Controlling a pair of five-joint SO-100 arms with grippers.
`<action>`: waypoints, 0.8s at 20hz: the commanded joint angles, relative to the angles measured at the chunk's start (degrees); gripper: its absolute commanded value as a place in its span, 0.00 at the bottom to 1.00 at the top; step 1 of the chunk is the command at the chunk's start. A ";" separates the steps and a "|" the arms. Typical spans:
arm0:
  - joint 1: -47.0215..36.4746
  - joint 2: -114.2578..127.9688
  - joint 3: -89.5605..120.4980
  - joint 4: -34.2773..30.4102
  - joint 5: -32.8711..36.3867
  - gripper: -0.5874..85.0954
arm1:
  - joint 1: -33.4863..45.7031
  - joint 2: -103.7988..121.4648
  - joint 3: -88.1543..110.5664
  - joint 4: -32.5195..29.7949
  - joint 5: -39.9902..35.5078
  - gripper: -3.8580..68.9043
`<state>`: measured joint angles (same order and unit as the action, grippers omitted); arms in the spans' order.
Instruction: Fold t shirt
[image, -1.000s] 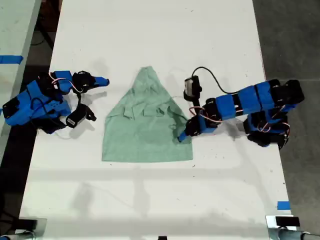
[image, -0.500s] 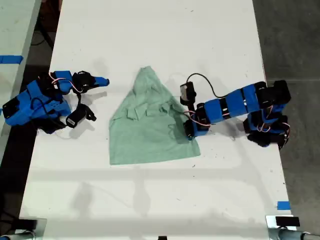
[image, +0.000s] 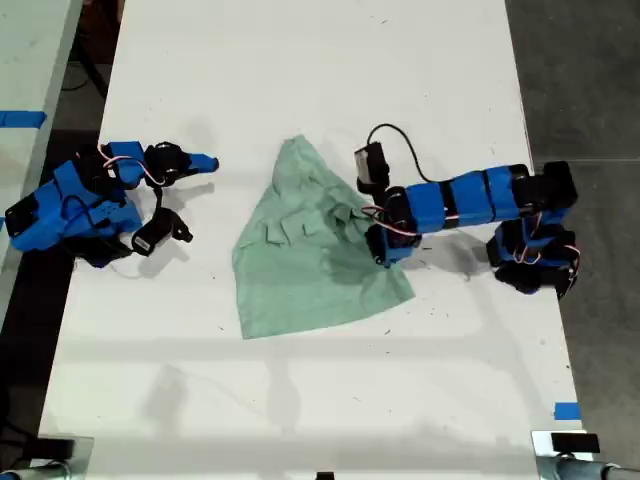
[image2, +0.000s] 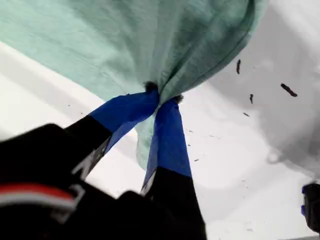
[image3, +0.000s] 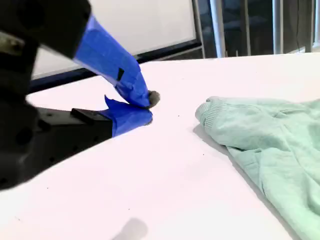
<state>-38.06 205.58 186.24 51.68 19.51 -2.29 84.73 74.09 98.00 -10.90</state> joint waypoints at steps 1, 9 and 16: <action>-0.09 0.62 2.37 -0.09 0.35 0.00 | -0.35 0.26 -9.40 1.76 -3.16 0.06; -0.18 0.62 2.37 -0.09 0.44 0.00 | -1.93 -10.81 -20.39 -10.28 -9.40 0.06; -0.18 0.62 2.37 -0.09 0.44 0.00 | -2.46 -21.01 -21.09 -24.52 -13.97 0.07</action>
<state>-38.06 205.58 186.24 51.68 19.51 -3.43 64.42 57.83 77.34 -23.64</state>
